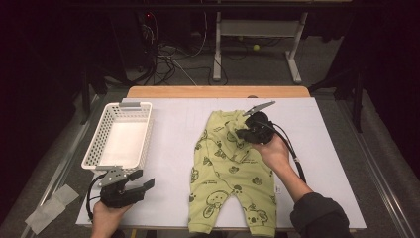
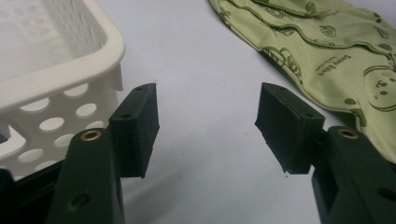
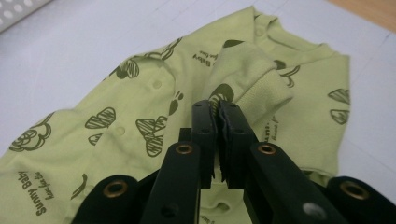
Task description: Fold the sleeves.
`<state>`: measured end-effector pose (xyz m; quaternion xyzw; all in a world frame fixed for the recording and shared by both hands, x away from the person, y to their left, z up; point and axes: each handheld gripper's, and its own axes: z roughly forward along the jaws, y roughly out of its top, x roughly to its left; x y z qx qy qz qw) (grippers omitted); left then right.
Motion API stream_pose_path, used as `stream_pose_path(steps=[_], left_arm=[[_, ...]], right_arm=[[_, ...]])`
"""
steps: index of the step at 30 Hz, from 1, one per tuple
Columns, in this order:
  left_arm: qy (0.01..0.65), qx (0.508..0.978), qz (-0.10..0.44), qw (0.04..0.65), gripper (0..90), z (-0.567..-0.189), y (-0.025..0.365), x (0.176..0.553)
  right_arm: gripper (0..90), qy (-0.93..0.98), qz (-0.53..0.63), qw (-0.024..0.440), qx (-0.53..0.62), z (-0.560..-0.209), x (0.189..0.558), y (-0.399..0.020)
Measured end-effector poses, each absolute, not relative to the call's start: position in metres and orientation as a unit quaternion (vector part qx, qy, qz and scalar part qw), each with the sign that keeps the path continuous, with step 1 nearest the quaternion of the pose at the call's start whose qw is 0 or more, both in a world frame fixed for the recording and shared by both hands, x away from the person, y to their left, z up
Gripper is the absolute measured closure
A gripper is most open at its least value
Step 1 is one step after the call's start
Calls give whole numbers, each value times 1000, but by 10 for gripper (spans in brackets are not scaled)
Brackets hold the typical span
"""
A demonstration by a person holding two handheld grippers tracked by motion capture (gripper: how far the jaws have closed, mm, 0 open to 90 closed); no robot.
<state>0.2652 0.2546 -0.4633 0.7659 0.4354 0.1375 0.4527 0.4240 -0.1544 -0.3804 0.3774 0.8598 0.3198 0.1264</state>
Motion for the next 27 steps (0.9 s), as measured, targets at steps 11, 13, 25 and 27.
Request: stream_pose_path(steps=[11, 13, 25, 27], left_arm=[[436, 766, 136, 452, 366, -463, 254, 265], [436, 766, 137, 452, 366, -463, 254, 265], [435, 767, 137, 451, 365, -464, 253, 265], [436, 768, 137, 450, 366, -464, 254, 266]], right_arm=[[864, 869, 305, 109, 373, -399, 424, -143], [863, 870, 302, 105, 375, -402, 425, -142], [792, 879, 277, 95, 376, -415, 427, -138], [755, 876, 283, 101, 376, -411, 427, -140]])
